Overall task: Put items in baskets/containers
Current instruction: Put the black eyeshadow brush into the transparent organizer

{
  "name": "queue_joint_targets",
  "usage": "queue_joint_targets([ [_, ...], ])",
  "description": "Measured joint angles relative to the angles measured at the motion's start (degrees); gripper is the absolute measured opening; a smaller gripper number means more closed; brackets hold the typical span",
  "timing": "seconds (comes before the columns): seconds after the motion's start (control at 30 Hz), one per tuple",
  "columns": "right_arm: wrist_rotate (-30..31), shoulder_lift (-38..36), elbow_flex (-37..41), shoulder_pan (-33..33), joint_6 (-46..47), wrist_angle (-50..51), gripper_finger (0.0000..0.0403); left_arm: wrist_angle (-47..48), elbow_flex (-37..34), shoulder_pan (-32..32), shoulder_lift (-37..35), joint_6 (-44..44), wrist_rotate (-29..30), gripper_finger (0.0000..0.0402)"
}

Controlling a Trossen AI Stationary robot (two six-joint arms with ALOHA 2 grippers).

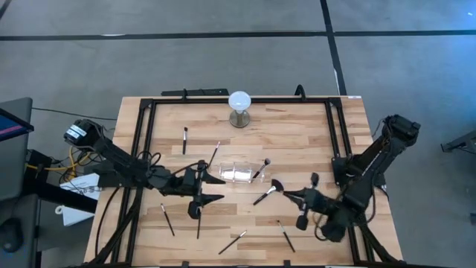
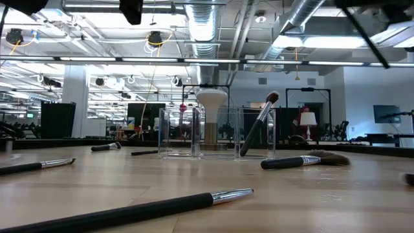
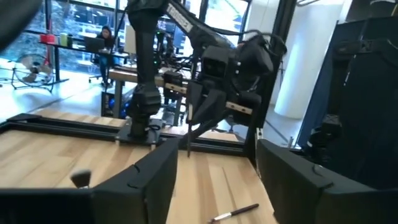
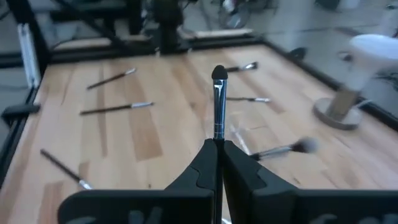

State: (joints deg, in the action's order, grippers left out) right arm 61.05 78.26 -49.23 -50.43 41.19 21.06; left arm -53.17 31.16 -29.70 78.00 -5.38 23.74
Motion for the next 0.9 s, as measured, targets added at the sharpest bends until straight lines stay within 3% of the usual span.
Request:
queue_joint_targets([
  [0.2, -16.41, 1.41, 0.00, 8.47, -24.06, -22.85, 0.0001, 0.79, 0.00, -0.10, 0.15, 0.33, 0.00, 0.0226],
  [0.47, -21.28, 1.55, 1.80, 10.33, -48.69, -50.43, 0.0001, -5.25, 1.79, -0.62, 6.16, 4.43, -1.52, 0.0226],
  [0.6, -26.62, 1.55, 5.16, 12.89, -51.59, -60.25, 0.0001, -6.20, 6.85, -0.23, 10.60, 11.65, -1.75, 0.0226],
  [0.77, -35.12, 1.55, 8.27, 16.19, -49.35, -61.50, 0.0001, -6.05, 12.10, 0.87, 14.72, 12.29, -1.76, 0.0226],
  [0.9, -35.77, 1.56, 9.73, 16.38, -52.36, -65.67, 0.0001, -5.73, 13.81, 2.57, 16.59, 12.91, -1.72, 0.0226],
])
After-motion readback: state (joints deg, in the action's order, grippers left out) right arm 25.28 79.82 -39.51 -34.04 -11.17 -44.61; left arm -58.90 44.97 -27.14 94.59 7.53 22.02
